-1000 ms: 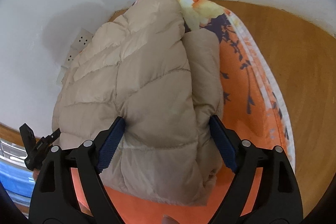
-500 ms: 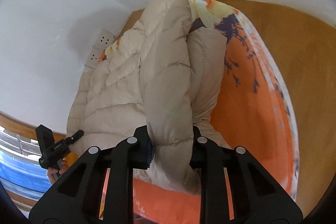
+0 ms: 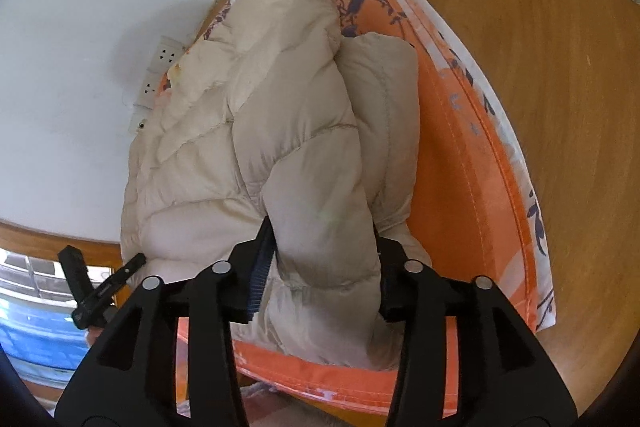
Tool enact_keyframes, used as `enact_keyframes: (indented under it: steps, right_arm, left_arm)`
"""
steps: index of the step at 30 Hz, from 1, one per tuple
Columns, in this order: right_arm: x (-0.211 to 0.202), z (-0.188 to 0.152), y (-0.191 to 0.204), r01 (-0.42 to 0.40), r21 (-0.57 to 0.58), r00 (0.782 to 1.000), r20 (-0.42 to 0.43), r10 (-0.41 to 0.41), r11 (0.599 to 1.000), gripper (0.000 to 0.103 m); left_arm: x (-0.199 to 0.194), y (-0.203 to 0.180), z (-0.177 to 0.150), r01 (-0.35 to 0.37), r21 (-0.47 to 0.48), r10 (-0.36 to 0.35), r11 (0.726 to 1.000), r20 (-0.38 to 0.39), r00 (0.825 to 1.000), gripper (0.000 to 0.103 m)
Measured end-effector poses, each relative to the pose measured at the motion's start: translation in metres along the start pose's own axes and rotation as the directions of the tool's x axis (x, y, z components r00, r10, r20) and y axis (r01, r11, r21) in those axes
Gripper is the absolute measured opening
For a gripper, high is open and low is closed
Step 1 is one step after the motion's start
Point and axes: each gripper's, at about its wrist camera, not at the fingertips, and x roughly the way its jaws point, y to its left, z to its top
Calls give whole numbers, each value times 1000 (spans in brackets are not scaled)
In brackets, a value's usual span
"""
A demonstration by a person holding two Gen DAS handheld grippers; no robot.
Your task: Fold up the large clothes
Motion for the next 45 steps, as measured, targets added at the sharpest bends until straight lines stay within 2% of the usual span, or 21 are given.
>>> enact_keyframes:
  steps: [1, 3, 5, 8, 11, 17, 20, 23, 25, 30, 34, 37, 39, 42, 45]
  right_arm:
    - [-3, 0, 0, -9, -5, 1000, 0, 9, 1000, 50]
    - [-13, -4, -5, -61, -24, 998, -6, 61, 998, 65]
    - [-21, -6, -4, -75, -52, 997, -8, 75, 996, 68]
    - [-27, -6, -6, -33, -104, 999, 0, 33, 994, 69]
    - [-24, -6, -6, -14, -97, 1000, 14, 15, 995, 69]
    - [-19, -8, -9, -3, -149, 1000, -19, 1, 989, 72]
    - [-11, -8, -12, 10, -159, 999, -31, -15, 987, 72]
    - [-5, -8, -15, 4, -169, 999, -40, -11, 986, 74]
    - [0, -7, -17, -5, -173, 999, -49, -3, 985, 75]
    - [15, -5, -24, -62, -153, 996, -78, 51, 986, 83]
    - [19, -6, -27, -135, -140, 989, -86, 124, 981, 83]
    - [12, -8, -31, -190, -118, 980, -79, 182, 975, 66]
    - [3, -9, -31, -230, -123, 973, -66, 223, 965, 46]
    - [-14, -10, -20, -289, -164, 957, -53, 284, 943, 33]
    - [-26, -10, 2, -310, -224, 950, -49, 307, 924, 28]
  left_arm:
    - [-7, -1, 0, -16, 15, 16, 1000, 14, 1000, 67]
    - [-22, -3, -1, -29, 30, 28, 999, 45, 999, 69]
    - [-38, -5, -2, -15, 33, 13, 999, 70, 997, 69]
    - [-51, -17, -2, -8, 53, 3, 999, 100, 995, 69]
    - [-53, -43, 0, 11, 99, -23, 995, 120, 993, 69]
    - [-26, -104, 5, 86, 206, -106, 975, 89, 990, 69]
    - [-7, -133, 5, 121, 273, -139, 954, 47, 989, 57]
    - [10, -152, 2, 154, 322, -165, 934, 6, 986, 38]
    - [22, -159, 0, 149, 344, -151, 927, -21, 988, 21]
    - [48, -161, -5, 125, 348, -109, 929, -66, 992, 18]
    - [58, -161, -7, 124, 334, -103, 935, -80, 992, 18]
    - [62, -157, -7, 132, 316, -110, 940, -86, 990, 18]
    - [63, -155, -8, 137, 307, -114, 942, -91, 989, 18]
    - [65, -154, -8, 135, 297, -114, 945, -87, 990, 18]
    - [66, -154, -7, 135, 287, -116, 948, -82, 990, 18]
